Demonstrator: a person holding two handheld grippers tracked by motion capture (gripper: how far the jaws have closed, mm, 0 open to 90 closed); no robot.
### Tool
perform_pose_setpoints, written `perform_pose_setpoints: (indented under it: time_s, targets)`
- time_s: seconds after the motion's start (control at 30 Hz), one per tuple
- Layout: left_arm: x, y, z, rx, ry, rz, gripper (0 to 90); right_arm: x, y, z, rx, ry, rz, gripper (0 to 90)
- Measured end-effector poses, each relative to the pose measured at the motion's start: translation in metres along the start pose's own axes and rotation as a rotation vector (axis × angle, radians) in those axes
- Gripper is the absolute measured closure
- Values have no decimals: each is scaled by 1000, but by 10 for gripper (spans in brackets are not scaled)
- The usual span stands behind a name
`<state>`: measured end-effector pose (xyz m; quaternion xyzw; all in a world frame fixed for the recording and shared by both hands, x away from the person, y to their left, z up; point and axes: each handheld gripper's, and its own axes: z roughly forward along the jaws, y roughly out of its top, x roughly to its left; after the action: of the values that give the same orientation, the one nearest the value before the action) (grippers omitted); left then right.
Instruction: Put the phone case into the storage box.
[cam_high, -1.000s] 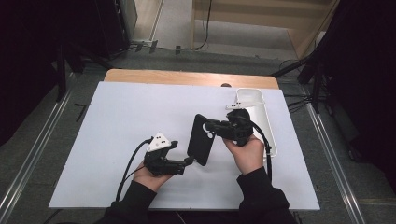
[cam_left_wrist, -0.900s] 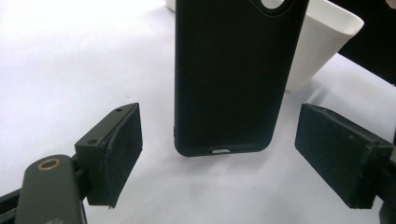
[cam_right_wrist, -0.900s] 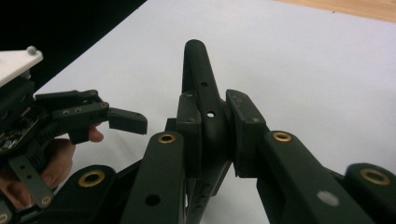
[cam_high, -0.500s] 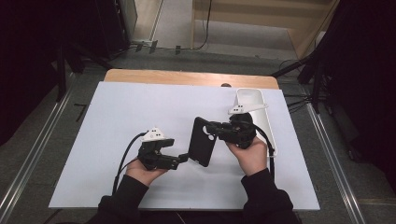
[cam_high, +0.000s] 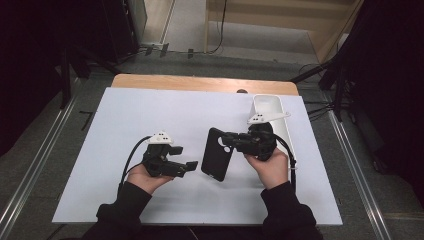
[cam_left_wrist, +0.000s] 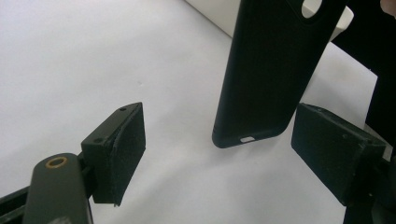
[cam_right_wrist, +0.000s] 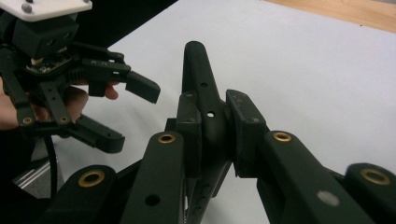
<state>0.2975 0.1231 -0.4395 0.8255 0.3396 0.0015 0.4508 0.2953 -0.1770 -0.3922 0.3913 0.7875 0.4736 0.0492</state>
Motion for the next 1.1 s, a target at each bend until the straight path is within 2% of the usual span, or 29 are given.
perform_pose_setpoints:
  time_s: [0.13, 0.3, 0.4, 0.47, 0.63, 0.67, 0.73, 0.8, 0.87, 1.0, 1.03, 1.1]
  targets:
    - [-1, 3, -2, -1, -6, 17, 226, -1, -1, -1, 4, 3, 4, 744]
    - [-6, 6, -4, 26, -14, 46, 258, -2, -2, 0, 15, 23, -4, 744]
    - [-9, 11, -5, 44, -44, 54, 277, -2, -2, 0, 17, 24, -11, 744]
    - [-8, 12, -5, 57, -84, 48, 277, -2, -2, -1, 18, 28, -17, 744]
    - [-8, 15, -7, 78, -106, 89, 277, -3, -2, -1, 28, 56, -38, 744]
    - [-7, 16, -8, 79, -113, 94, 277, -3, -2, -1, 39, 76, -53, 743]
    - [-6, 18, -11, 72, -131, 95, 277, -3, -2, 0, 42, 83, -53, 744]
    - [-5, 19, -15, 59, -159, 75, 301, -3, -3, 0, 44, 96, -79, 744]
    - [-4, 20, -18, 52, -174, 75, 302, -2, -3, 0, 44, 121, -96, 744]
    - [-5, 23, -24, 45, -202, 102, 302, -1, -2, 0, 50, 179, -148, 744]
    - [-5, 23, -25, 37, -211, 109, 302, 0, -2, 0, 49, 202, -180, 744]
    - [-4, 25, -27, 31, -224, 119, 303, 0, -2, 1, 57, 220, -197, 744]
